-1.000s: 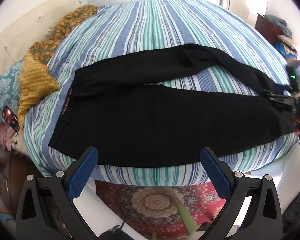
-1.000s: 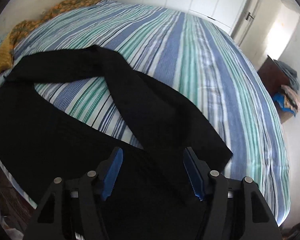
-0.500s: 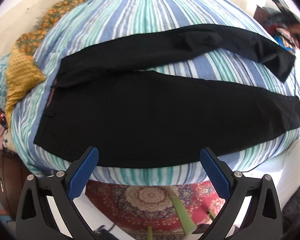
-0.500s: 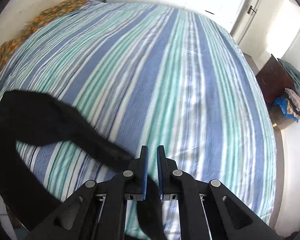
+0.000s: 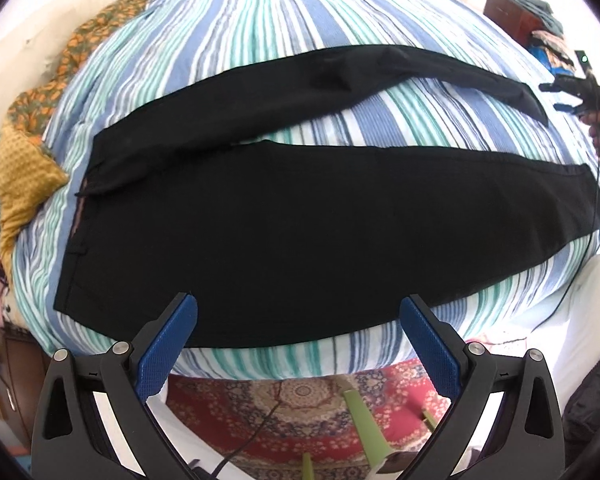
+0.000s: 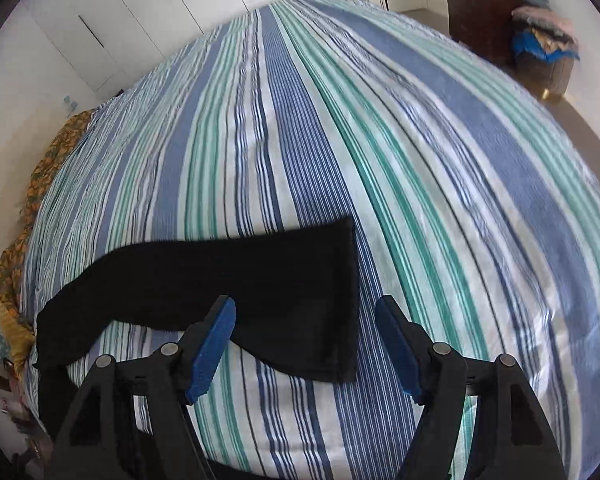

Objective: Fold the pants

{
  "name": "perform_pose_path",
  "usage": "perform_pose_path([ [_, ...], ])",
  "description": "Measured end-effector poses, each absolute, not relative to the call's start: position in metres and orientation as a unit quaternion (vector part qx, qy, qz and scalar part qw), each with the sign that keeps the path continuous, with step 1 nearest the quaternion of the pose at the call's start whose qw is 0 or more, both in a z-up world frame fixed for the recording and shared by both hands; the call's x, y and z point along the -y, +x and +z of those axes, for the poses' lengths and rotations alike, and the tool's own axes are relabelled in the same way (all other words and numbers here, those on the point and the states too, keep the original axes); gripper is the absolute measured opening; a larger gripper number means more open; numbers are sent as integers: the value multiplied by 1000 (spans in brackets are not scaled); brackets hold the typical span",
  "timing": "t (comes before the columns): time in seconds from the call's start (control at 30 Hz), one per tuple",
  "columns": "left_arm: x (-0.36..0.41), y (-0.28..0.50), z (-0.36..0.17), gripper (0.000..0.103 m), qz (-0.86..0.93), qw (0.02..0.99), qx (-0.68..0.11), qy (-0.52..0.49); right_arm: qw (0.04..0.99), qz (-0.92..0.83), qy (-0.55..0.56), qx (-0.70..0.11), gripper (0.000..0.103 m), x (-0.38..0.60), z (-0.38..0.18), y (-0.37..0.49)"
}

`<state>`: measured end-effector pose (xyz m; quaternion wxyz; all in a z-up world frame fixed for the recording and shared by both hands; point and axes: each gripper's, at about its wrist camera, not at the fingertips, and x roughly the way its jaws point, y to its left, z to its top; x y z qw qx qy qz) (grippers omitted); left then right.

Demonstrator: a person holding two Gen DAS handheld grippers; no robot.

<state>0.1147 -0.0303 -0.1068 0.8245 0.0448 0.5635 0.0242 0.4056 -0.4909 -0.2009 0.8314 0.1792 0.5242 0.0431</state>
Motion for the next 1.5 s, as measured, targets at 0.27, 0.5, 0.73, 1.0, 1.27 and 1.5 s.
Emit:
perform_pose_path([
  [0.27,36,120,-109,102,30,820,-568,56,798,62,216,-559,41,500,-251,444],
  [0.5,44,132,-118,102,19,815,-576,62,874,15,7,-486,4,464,-153,491],
  [0.73,38,137,-120,102,25,817,-573,65,832,-77,-53,-546,42,454,-193,538],
  [1.0,-26,194,-120,102,95,847,-523,25,875,75,42,-476,55,348,-186,490],
  [1.27,-133,310,-133,102,188,896,-393,-86,754,397,167,-497,62,86,-194,473],
  [1.5,-174,324,-200,102,217,854,-467,-77,712,405,84,-568,62,-15,-245,465],
])
